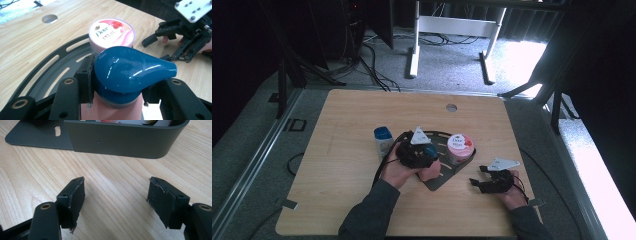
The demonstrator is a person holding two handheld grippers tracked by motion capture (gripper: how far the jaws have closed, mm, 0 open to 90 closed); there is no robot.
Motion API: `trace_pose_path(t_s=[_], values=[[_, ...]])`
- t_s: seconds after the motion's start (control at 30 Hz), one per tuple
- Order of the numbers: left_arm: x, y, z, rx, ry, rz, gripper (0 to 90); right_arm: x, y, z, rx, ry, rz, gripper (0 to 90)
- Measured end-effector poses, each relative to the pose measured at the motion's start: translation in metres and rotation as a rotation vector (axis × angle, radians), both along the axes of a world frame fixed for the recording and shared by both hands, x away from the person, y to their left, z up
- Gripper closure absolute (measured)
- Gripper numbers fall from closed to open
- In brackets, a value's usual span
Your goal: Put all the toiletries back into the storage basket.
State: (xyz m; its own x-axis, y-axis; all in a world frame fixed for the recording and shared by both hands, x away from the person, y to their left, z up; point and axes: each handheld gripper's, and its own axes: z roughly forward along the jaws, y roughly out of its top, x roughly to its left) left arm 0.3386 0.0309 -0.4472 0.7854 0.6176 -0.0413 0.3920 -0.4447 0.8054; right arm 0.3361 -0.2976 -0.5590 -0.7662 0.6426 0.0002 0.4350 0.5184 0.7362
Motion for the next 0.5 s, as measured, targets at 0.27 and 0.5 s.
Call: trace_pose_path(t_s=[0.27,0.5], values=[[0.007,-0.001,0.0,0.012,0.001,0.027,52.7,0.0,0.0,0.0,-0.001,-0.002,-0.001,29.6],[0.014,-0.003,0.002,0.035,-0.01,0.042,52.8,0.0,0.0,0.0,0.0,-0.001,-0.001,29.6]])
